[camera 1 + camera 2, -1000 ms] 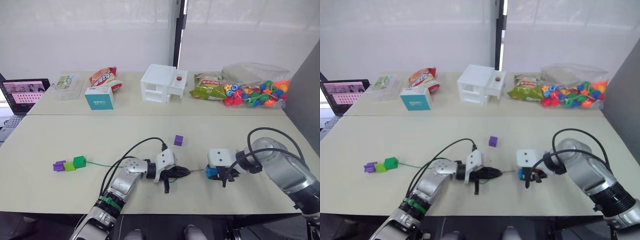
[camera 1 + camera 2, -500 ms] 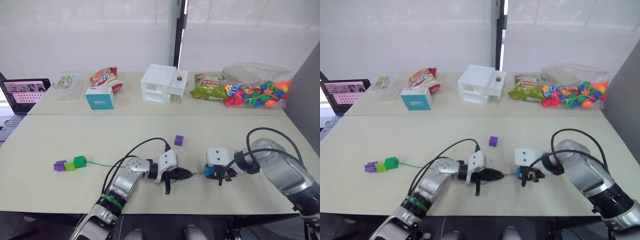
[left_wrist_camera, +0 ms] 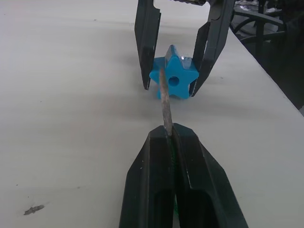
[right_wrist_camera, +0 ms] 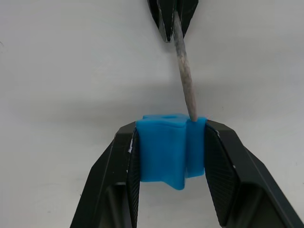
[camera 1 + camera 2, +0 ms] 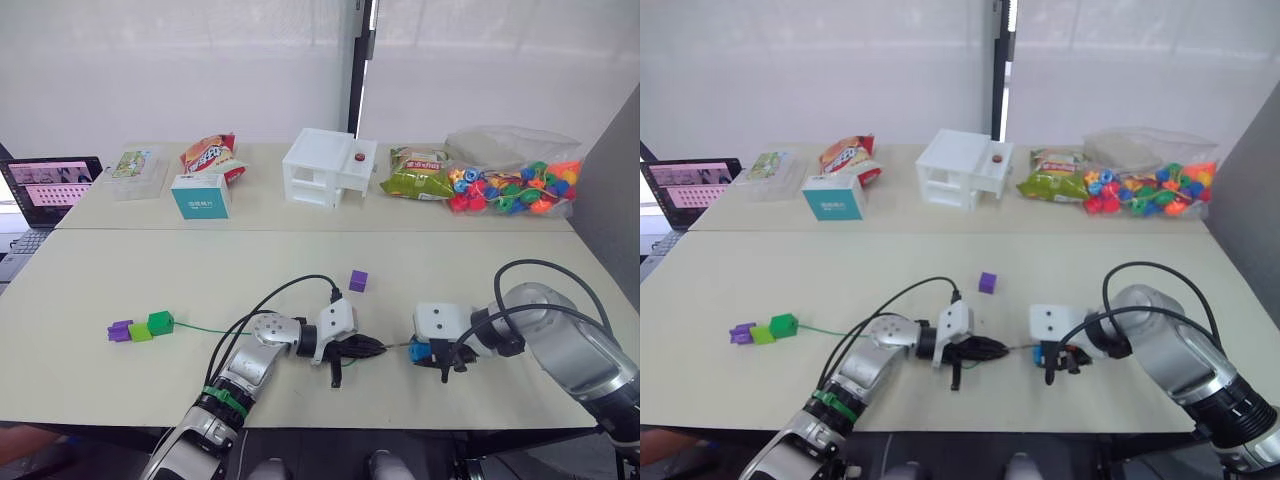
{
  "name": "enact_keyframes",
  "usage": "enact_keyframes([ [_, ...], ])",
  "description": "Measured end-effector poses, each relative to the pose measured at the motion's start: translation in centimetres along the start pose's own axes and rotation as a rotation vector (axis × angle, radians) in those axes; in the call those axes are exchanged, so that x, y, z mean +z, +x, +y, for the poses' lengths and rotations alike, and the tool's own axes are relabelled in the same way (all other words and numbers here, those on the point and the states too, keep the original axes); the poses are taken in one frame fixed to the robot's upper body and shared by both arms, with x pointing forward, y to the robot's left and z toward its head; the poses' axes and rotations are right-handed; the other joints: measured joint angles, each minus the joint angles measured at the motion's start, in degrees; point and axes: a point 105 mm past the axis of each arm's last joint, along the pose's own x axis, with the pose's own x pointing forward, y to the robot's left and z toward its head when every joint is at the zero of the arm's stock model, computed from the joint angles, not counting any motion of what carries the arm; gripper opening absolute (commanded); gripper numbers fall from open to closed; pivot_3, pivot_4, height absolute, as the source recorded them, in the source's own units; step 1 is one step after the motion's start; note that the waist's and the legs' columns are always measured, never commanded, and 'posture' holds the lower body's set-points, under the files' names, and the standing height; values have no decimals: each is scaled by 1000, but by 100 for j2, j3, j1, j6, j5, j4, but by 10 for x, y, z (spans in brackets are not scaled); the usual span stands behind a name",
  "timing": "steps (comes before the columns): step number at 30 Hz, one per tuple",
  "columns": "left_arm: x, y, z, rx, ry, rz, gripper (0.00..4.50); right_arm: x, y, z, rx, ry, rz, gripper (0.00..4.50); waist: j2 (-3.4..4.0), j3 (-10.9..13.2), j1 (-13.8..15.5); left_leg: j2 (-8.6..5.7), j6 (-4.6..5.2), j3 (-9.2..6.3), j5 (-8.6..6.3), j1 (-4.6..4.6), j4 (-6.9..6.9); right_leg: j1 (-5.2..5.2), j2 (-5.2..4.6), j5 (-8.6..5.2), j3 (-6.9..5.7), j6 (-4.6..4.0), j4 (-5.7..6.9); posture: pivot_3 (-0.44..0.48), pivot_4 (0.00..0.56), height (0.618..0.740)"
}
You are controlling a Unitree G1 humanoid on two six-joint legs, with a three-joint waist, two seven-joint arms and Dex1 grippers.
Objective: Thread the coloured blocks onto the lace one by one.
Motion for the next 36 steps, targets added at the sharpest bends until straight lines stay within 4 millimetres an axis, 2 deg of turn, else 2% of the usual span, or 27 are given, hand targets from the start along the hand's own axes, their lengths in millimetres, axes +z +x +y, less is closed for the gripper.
enact_keyframes([
  [20, 0, 0, 0, -6, 2, 0, 0, -5, -4, -8, -21, -6, 19, 1348, 0, 0, -1, 0, 0, 0, 0, 0, 0, 0, 0, 0, 0, 0, 0, 0, 150, 740],
  [36, 1, 3, 1, -19, 17, 8, 0, 6, -4, -9, -28, -19, -7, 1348, 0, 0, 0, -1, 0, 0, 0, -1, 1, 0, 0, 0, 0, 0, 0, 0, 150, 740],
])
